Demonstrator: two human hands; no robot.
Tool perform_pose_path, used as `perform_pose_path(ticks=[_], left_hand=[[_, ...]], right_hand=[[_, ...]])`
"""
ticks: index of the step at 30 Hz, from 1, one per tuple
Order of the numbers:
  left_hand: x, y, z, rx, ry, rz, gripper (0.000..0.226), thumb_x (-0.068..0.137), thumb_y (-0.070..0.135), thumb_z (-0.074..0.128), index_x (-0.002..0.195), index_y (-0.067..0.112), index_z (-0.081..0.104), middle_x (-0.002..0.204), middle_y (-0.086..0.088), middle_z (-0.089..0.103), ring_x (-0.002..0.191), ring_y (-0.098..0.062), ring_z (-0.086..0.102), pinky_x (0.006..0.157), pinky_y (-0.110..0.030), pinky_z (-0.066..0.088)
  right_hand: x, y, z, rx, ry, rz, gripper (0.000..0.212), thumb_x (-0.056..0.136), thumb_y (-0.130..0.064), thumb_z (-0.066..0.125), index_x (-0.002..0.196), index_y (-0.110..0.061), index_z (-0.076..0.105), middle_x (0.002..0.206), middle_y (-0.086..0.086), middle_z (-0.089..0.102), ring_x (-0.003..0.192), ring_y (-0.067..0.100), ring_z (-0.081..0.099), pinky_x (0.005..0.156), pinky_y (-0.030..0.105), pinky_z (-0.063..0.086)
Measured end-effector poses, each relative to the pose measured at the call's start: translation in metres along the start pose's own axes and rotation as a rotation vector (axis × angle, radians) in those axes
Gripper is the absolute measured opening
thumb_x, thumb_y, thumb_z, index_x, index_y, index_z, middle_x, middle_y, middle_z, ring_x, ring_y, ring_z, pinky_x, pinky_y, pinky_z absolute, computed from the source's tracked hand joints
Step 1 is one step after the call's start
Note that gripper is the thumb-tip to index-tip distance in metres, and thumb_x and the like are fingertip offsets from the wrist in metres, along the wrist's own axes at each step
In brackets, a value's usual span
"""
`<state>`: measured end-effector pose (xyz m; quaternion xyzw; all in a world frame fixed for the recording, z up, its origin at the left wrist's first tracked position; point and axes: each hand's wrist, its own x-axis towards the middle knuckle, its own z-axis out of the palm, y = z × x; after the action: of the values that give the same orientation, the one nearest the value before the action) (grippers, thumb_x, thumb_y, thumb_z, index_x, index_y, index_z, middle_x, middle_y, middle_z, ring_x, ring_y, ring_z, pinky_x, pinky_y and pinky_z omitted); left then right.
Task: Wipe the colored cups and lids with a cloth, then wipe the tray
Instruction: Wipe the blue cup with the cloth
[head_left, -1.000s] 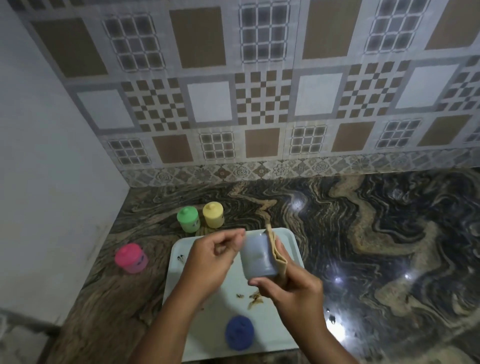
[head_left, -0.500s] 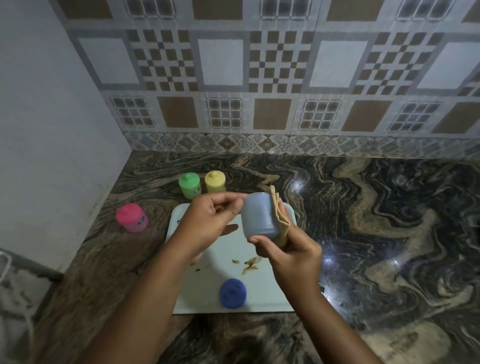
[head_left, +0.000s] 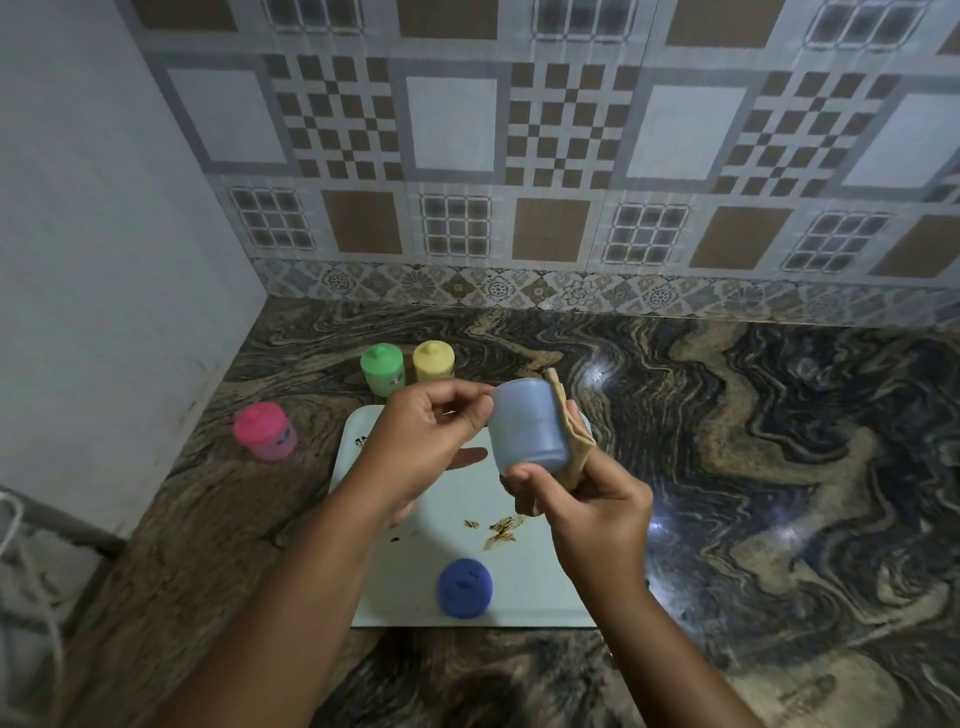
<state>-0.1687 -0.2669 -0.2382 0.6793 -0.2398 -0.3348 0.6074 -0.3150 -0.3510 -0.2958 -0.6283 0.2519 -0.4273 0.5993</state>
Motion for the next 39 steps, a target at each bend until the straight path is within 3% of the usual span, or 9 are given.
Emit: perform_pose_path(ticks=[5,8,11,14,21,28,30,34,39], left_hand=[[0.0,0.015,0.002,0.381,0.056,0.261,0.023,0.086,0.014,0.074,0.073,0.033,0.072,0.078,0.011,0.072,0.081,-0.007,0.068,0.078,-0.025,0.058],[-0.005,0.021,0.006,0.405,0.071,0.353,0.012,0.086,0.018,0.074,0.085,0.03,0.075,0.082,0.017,0.074,0.079,0.004,0.067,0.073,-0.014,0.052],[-0.005,0.015,-0.001,0.197,-0.002,0.158,0.018,0.092,0.026,0.066,0.107,0.029,0.075,0.104,0.008,0.076,0.098,-0.001,0.068,0.083,-0.029,0.057],[-0.003,0.011,-0.002,0.072,-0.003,0.021,0.015,0.092,0.018,0.068,0.092,0.03,0.077,0.099,0.0,0.076,0.101,-0.015,0.069,0.087,-0.053,0.058],[-0.009,0.027,0.008,0.458,0.087,0.353,0.014,0.083,0.02,0.077,0.077,0.031,0.071,0.075,0.015,0.071,0.073,0.002,0.066,0.069,-0.011,0.05],[-0.006,0.02,0.0,0.08,0.002,0.084,0.015,0.09,0.018,0.069,0.089,0.031,0.078,0.095,0.004,0.076,0.099,-0.02,0.071,0.086,-0.048,0.06],[-0.005,0.022,0.002,0.063,0.021,0.096,0.02,0.088,0.012,0.072,0.079,0.029,0.077,0.083,0.005,0.074,0.09,-0.019,0.07,0.081,-0.045,0.061],[-0.009,0.025,0.01,0.455,0.092,0.359,0.01,0.084,0.02,0.076,0.08,0.029,0.074,0.079,0.014,0.073,0.081,-0.004,0.068,0.078,-0.024,0.056],[-0.008,0.018,0.003,0.149,0.009,0.155,0.014,0.091,0.027,0.068,0.102,0.031,0.075,0.103,0.012,0.075,0.101,-0.008,0.07,0.087,-0.039,0.06]], right_hand=[[0.003,0.006,-0.001,-0.551,-0.089,-0.545,0.069,0.073,-0.029,0.09,0.126,0.006,0.065,0.135,0.027,0.06,0.106,0.026,0.075,0.081,0.017,0.059],[0.005,0.011,-0.005,-0.474,-0.077,-0.515,0.073,0.074,-0.029,0.09,0.131,0.006,0.062,0.142,0.021,0.056,0.125,0.028,0.064,0.088,0.027,0.061],[0.003,0.007,-0.003,-0.109,0.01,-0.132,0.076,0.07,-0.046,0.089,0.127,-0.002,0.068,0.136,0.013,0.066,0.096,0.012,0.071,0.073,0.038,0.062],[0.005,0.007,0.0,0.013,0.027,-0.002,0.071,0.064,-0.052,0.091,0.118,-0.008,0.075,0.11,0.017,0.076,0.071,0.012,0.057,0.059,0.037,0.056],[0.008,0.013,-0.007,-0.52,-0.076,-0.582,0.074,0.075,-0.031,0.087,0.132,0.007,0.06,0.141,0.023,0.057,0.126,0.027,0.063,0.082,0.028,0.062],[0.003,-0.001,0.0,0.024,-0.002,-0.009,0.024,0.061,-0.035,0.09,0.076,-0.02,0.078,0.08,0.016,0.077,0.057,0.021,0.063,0.052,0.049,0.054],[0.003,-0.003,0.0,-0.084,-0.015,-0.151,0.037,0.065,-0.039,0.091,0.093,-0.017,0.082,0.102,0.022,0.077,0.071,0.027,0.074,0.062,0.051,0.06],[0.004,0.014,-0.005,-0.538,-0.065,-0.608,0.073,0.076,-0.028,0.088,0.133,0.004,0.056,0.134,0.029,0.061,0.115,0.033,0.07,0.091,0.02,0.058],[0.001,0.007,-0.003,-0.156,0.033,-0.18,0.074,0.071,-0.043,0.087,0.124,0.005,0.068,0.112,-0.002,0.076,0.075,0.008,0.06,0.057,0.037,0.059]])
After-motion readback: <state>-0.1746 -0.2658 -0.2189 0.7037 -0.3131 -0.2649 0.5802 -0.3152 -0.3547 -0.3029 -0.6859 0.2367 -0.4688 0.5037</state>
